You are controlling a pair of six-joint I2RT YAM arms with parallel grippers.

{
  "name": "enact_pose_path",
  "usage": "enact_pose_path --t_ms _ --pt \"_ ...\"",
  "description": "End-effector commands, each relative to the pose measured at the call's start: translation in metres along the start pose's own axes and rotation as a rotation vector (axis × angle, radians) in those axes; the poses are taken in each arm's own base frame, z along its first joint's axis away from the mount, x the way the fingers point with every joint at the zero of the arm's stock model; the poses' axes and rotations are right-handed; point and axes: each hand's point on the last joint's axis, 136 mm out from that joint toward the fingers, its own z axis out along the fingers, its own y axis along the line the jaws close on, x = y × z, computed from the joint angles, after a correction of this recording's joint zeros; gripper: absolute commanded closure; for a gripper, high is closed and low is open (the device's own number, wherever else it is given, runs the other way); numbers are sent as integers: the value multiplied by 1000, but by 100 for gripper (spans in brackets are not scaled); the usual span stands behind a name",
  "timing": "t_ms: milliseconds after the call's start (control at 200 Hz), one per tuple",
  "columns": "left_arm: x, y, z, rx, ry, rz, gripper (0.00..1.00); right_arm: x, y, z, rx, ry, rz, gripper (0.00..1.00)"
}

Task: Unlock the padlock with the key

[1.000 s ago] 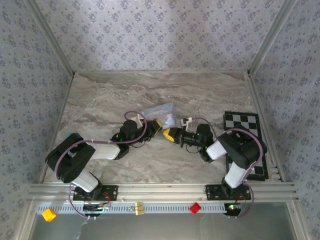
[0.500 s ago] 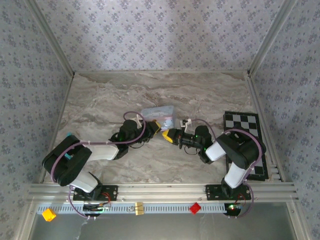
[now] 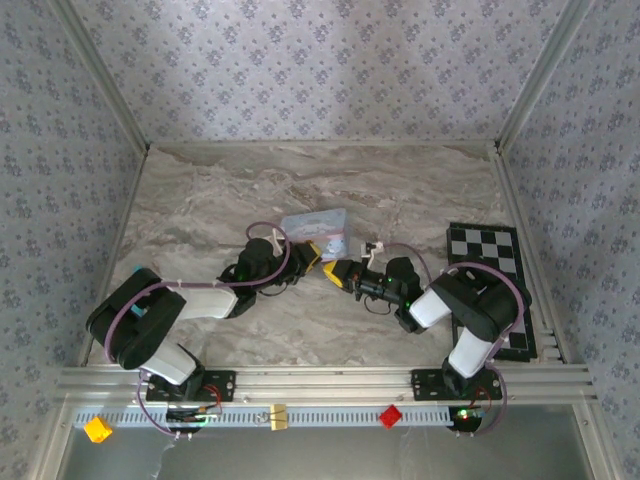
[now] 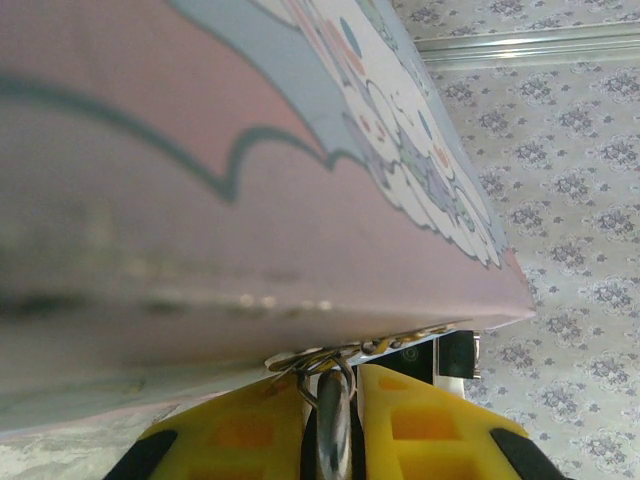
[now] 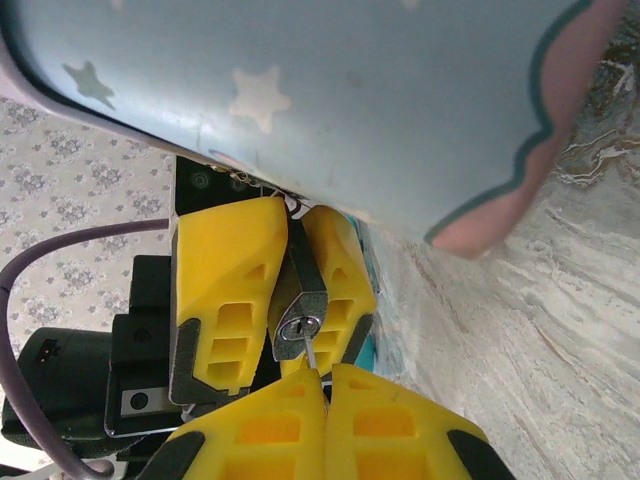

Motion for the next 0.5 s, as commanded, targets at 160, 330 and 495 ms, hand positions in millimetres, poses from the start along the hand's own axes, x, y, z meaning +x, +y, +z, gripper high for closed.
enact_pose_path --t_ms 160,330,495 --pt "22 -50 3 172 93 53 100 -4 1 2 1 -32 -2 100" --pt "45 -63 2 235 156 79 100 -14 15 6 -34 -36 -6 100" --pt "66 -64 1 237 206 101 100 -25 22 8 -55 -34 -3 100"
